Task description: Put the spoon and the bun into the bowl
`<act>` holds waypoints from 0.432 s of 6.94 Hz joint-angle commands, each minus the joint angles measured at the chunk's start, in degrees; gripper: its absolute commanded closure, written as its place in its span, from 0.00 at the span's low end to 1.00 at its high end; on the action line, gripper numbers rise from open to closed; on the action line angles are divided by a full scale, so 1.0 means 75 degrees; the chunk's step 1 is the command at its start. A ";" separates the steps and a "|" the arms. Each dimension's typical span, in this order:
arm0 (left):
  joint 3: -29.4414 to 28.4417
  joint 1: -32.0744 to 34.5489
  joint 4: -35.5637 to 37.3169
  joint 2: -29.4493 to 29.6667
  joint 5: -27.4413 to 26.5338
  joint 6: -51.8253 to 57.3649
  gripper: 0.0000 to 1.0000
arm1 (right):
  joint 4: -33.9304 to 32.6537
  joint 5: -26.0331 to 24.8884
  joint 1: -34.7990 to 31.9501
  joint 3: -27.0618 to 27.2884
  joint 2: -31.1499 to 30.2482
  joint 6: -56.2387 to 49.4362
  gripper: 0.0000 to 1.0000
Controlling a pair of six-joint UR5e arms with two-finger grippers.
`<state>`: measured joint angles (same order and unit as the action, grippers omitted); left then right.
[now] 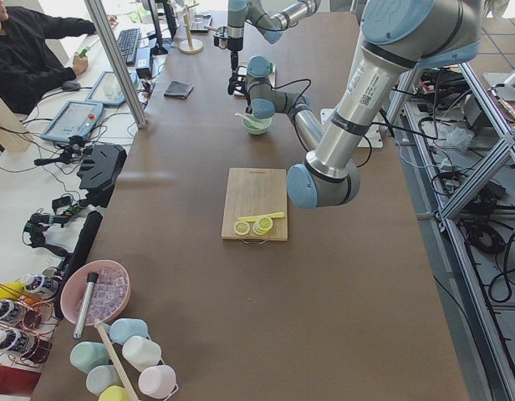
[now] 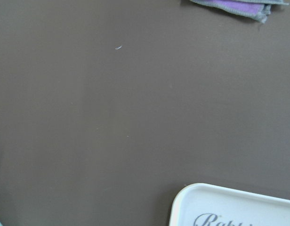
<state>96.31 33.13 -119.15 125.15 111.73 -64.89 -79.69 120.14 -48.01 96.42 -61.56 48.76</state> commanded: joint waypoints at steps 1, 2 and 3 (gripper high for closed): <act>-0.0754 -0.0187 -0.0597 0.0256 -0.0552 -0.0217 1.00 | 0.0056 0.0036 -0.0173 0.0034 -0.0287 -0.0255 0.00; -0.0852 -0.0233 -0.0787 0.0293 -0.0542 -0.0462 1.00 | 0.0044 0.0175 -0.0278 0.0023 -0.0323 -0.0383 0.00; -0.0819 -0.0234 -0.0801 0.0282 -0.0542 -0.0569 0.62 | 0.0032 0.0304 -0.0406 0.0023 -0.0404 -0.0419 0.00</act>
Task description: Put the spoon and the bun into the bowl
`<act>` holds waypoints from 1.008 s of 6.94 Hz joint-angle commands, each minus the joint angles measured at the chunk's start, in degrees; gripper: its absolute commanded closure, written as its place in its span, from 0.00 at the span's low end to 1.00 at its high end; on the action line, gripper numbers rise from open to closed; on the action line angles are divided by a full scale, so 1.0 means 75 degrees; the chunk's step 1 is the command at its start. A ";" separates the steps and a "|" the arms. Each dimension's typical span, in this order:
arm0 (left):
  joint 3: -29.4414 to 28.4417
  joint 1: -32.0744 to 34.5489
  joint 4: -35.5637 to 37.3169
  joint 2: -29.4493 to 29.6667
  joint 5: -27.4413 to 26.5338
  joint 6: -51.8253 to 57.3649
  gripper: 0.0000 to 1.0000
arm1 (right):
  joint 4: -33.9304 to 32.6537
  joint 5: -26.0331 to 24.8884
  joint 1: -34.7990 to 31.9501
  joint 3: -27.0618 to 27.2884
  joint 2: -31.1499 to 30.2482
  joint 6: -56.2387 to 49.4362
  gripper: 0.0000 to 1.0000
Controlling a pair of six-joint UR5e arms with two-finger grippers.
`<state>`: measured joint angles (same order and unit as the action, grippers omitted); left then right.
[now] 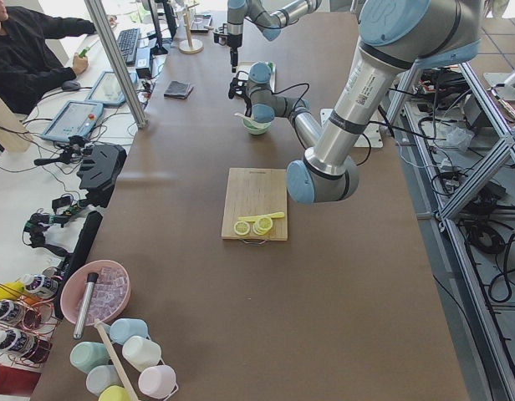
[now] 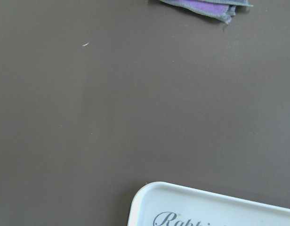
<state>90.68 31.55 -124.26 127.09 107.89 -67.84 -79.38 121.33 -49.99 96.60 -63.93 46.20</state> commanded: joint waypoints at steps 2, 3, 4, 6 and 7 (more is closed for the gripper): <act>0.0026 -0.0034 -0.0062 -0.0034 -0.0042 -0.0165 0.02 | -0.0313 0.0135 -0.0295 -0.0001 -0.0101 -0.0078 0.00; 0.0259 0.0001 0.0008 -0.0081 -0.0031 -0.0142 0.02 | -0.0489 0.0181 -0.0481 0.0011 -0.0102 -0.0089 0.00; 0.0586 0.0244 0.0438 -0.0337 -0.0042 0.0067 0.02 | -0.0491 0.0460 -0.0935 0.0034 -0.0334 -0.0449 0.00; 0.1253 0.1506 0.2539 -0.0666 -0.0007 0.2331 0.02 | -0.0467 0.0674 -0.1757 0.0221 -0.1396 -0.1912 0.00; 0.1593 0.2336 0.3410 -0.0737 0.0063 0.2876 0.02 | -0.0421 0.0685 -0.2224 0.0233 -0.1855 -0.2416 0.00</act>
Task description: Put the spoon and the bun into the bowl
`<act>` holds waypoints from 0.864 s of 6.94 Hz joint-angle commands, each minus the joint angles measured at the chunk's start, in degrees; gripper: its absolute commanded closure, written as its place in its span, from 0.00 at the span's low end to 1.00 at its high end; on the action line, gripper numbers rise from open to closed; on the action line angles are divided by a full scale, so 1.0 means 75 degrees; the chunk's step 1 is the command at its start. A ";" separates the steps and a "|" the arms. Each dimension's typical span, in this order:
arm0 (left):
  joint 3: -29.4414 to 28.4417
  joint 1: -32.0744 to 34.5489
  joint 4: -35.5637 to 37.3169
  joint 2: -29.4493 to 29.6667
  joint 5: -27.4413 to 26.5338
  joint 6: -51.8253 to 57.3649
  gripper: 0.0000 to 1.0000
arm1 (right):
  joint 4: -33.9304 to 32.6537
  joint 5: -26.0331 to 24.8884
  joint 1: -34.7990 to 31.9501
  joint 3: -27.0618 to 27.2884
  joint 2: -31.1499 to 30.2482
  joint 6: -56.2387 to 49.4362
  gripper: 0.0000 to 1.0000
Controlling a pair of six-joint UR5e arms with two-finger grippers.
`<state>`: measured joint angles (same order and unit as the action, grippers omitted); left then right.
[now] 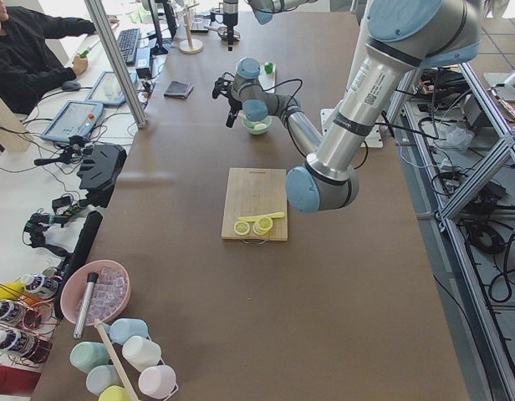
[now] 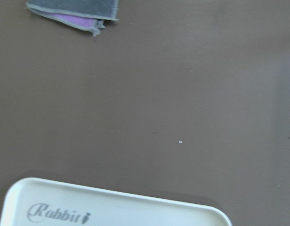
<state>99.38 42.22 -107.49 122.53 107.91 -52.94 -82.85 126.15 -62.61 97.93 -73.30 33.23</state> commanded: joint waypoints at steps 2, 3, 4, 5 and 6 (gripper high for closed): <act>0.0718 0.2355 0.1113 -0.1391 0.0681 0.2384 0.02 | -0.0028 0.0636 -0.1503 0.0044 -0.1332 -0.1195 0.00; 0.0497 0.3163 0.1137 -0.1825 0.0694 0.3554 0.02 | -0.0028 0.0664 -0.1774 0.0020 -0.1707 -0.1846 0.00; 0.0124 0.3972 0.1102 -0.2085 0.1367 0.4471 0.02 | -0.0109 0.0687 -0.2137 -0.0038 -0.1990 -0.2955 0.00; -0.0123 0.4653 0.1055 -0.2354 0.2012 0.5385 0.02 | -0.0841 0.0676 -0.2535 0.0008 -0.2004 -0.3708 0.00; -0.0137 0.4891 0.1066 -0.2659 0.2181 0.5788 0.02 | -0.1684 0.0560 -0.2829 -0.0003 -0.2004 -0.5050 0.00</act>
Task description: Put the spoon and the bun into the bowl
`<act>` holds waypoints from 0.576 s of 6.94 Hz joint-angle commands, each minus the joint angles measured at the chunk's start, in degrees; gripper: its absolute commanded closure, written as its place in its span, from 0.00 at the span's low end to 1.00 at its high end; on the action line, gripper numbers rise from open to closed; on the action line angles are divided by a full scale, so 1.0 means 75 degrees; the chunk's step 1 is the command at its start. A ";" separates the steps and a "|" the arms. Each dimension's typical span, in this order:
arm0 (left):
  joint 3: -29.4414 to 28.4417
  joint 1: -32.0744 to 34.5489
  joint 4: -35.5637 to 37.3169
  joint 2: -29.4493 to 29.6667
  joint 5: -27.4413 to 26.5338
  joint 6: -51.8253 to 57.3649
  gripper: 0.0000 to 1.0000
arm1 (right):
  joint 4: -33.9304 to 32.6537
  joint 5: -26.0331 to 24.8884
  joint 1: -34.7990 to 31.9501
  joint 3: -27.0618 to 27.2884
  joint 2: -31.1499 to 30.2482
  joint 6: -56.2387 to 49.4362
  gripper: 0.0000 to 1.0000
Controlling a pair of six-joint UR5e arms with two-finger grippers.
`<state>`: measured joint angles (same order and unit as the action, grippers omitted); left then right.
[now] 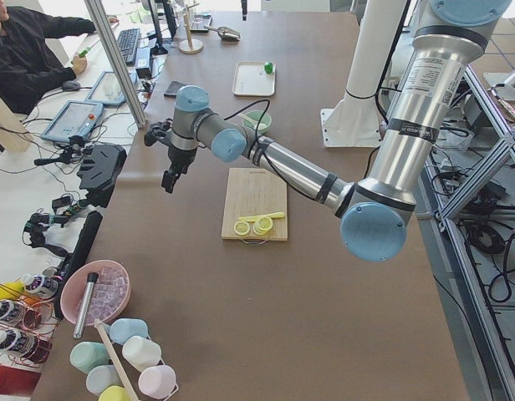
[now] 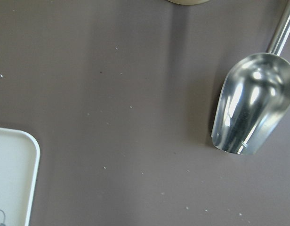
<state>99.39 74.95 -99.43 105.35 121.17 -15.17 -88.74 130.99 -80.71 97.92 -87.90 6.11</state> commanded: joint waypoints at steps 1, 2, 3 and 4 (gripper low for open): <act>-0.0243 0.0785 0.0061 -0.0951 0.0345 0.0780 0.02 | -0.1567 -0.0098 -0.0767 -0.0001 -0.0045 -0.2190 0.00; -0.0650 0.1078 -0.0008 -0.1015 0.0390 0.0792 0.02 | -0.1829 -0.0040 -0.0979 0.0034 -0.0091 -0.2220 0.00; -0.0654 0.1243 0.0142 -0.1096 0.0449 0.0780 0.02 | -0.1809 0.0031 -0.0993 -0.0024 -0.0173 -0.2221 0.00; -0.0665 0.1396 0.0155 -0.1318 0.1064 0.0734 0.02 | -0.1809 0.0043 -0.0993 -0.0036 -0.0220 -0.2163 0.00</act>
<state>94.82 83.84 -98.66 97.13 125.52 -9.46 -101.89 131.04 -87.83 97.83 -89.06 -10.09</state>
